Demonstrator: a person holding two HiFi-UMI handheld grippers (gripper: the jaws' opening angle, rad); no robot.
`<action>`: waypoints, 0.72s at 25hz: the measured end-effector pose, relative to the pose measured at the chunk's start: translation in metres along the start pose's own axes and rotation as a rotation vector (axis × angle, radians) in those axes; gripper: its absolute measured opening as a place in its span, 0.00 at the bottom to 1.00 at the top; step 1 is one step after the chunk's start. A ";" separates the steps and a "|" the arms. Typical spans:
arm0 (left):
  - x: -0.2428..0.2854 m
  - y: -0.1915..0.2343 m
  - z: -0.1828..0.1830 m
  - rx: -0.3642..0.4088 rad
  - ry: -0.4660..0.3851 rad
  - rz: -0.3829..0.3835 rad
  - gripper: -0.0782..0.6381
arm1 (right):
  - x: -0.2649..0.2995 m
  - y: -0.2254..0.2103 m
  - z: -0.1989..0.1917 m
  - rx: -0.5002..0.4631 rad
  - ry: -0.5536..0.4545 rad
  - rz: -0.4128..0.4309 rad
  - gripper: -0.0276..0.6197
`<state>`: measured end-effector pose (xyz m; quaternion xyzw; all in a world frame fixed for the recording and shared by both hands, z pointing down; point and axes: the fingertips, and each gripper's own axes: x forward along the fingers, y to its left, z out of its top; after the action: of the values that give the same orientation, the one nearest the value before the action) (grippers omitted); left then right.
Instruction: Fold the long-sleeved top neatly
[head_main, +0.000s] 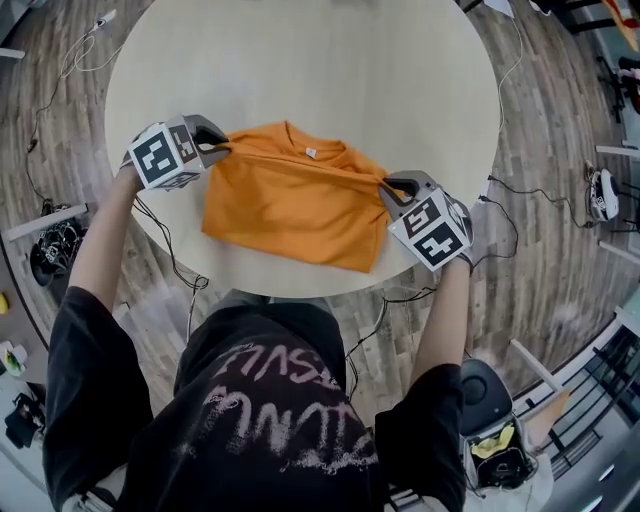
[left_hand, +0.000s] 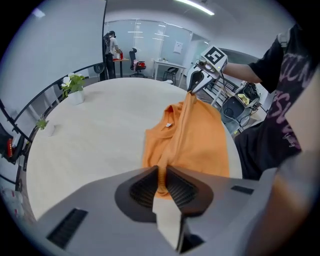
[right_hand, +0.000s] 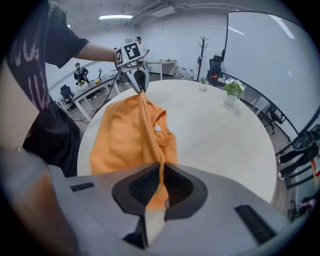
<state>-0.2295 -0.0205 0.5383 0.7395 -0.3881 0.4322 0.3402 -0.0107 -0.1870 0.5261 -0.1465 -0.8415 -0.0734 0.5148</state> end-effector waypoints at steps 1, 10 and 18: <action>0.004 0.003 -0.001 -0.007 0.000 0.006 0.19 | 0.005 -0.001 -0.001 0.002 -0.003 0.001 0.09; 0.023 0.050 0.018 -0.120 -0.076 0.117 0.20 | 0.025 -0.041 -0.005 0.040 -0.067 -0.022 0.13; 0.002 0.063 0.034 -0.137 -0.150 0.203 0.17 | 0.004 -0.059 0.001 0.107 -0.163 -0.123 0.12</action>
<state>-0.2702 -0.0791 0.5373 0.7017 -0.5137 0.3805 0.3147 -0.0324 -0.2423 0.5314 -0.0724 -0.8907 -0.0480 0.4462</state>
